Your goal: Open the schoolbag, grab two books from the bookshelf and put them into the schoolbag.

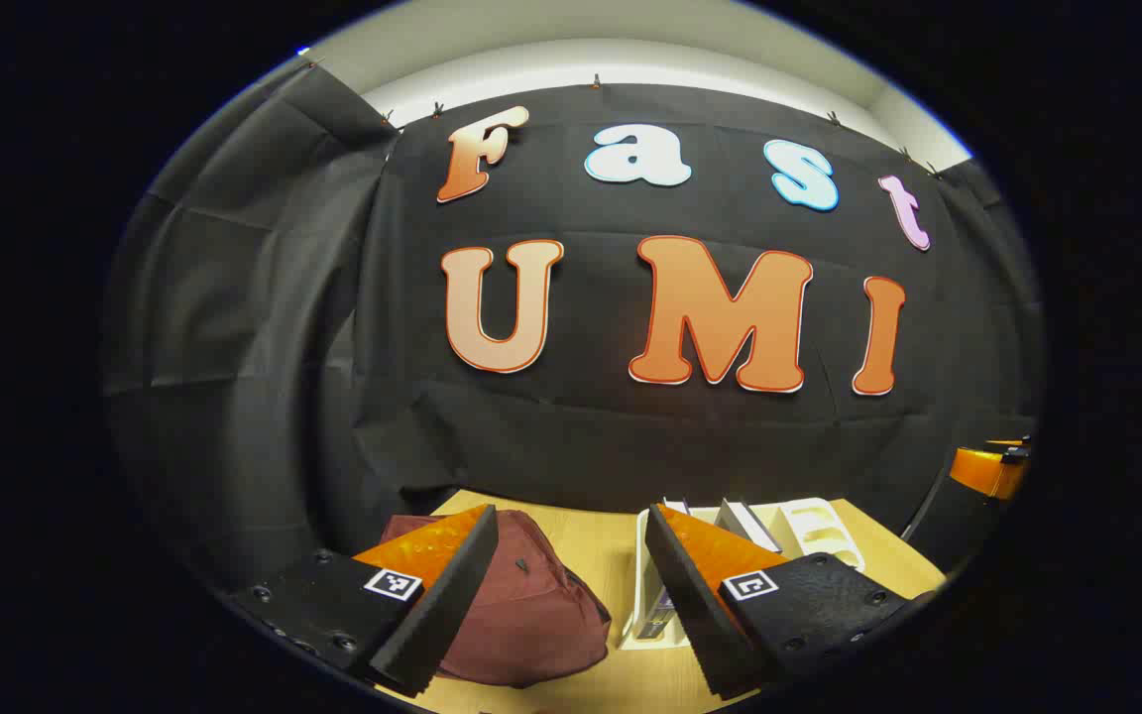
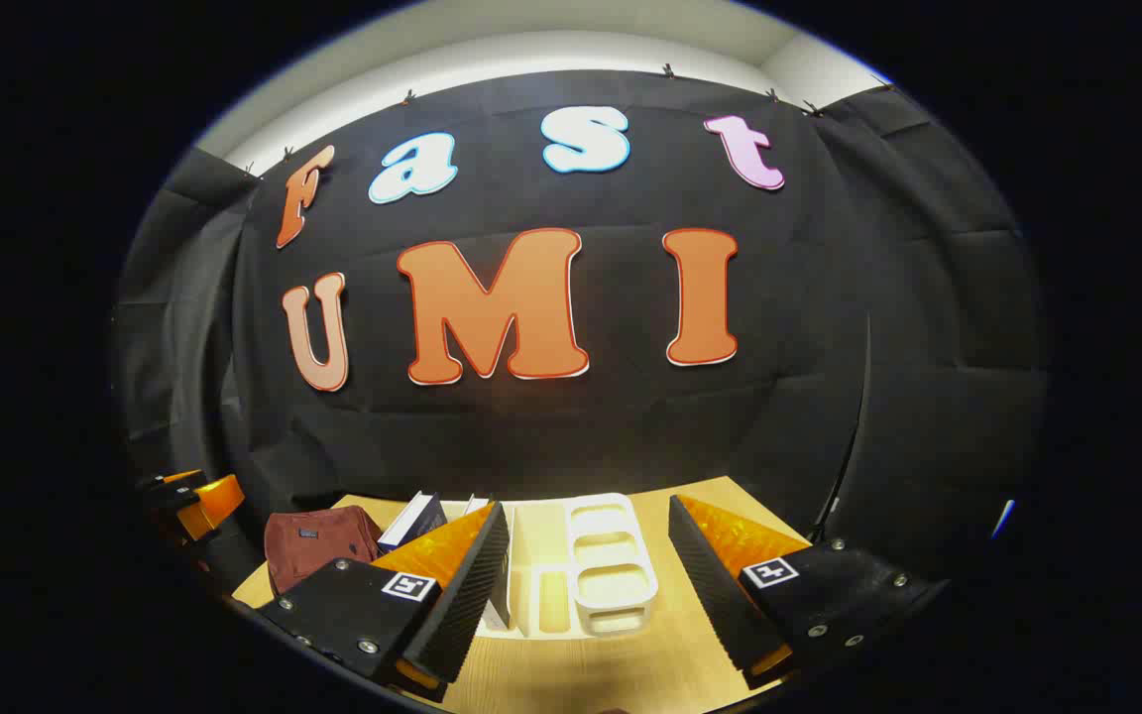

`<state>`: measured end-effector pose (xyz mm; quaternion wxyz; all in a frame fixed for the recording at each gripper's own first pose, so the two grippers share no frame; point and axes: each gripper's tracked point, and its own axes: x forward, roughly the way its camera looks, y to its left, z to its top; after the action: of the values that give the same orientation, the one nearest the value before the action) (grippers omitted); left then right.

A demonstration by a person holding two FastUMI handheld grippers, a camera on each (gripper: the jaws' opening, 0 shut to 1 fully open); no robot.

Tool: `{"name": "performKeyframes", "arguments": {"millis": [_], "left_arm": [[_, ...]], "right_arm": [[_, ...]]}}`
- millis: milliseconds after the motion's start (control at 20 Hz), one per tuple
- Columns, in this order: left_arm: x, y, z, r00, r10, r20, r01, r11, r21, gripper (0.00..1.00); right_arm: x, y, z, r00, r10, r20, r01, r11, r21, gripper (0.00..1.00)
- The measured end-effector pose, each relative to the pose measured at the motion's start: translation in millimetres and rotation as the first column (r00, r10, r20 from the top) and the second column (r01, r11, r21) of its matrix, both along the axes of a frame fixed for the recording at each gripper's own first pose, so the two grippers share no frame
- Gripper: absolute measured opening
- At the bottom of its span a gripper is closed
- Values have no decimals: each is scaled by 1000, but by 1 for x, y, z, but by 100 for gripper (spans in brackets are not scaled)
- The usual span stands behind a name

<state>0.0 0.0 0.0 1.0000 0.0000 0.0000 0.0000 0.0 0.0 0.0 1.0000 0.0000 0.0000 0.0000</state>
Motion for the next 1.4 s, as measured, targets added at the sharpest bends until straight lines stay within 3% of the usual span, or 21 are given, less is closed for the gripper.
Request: {"name": "performKeyframes", "arguments": {"millis": [200, 1400], "left_arm": [[4, 7, 3, 1000, 3, 6, -3, 999, 41, 94], [21, -3, -15, 999, -1, -40, 2, 1000, 30, 94]], "right_arm": [[5, -2, 4, 1000, -21, 8, 21, 1000, -8, 96], [23, -20, -6, 998, -53, -20, 52, 997, -50, 96]]}}
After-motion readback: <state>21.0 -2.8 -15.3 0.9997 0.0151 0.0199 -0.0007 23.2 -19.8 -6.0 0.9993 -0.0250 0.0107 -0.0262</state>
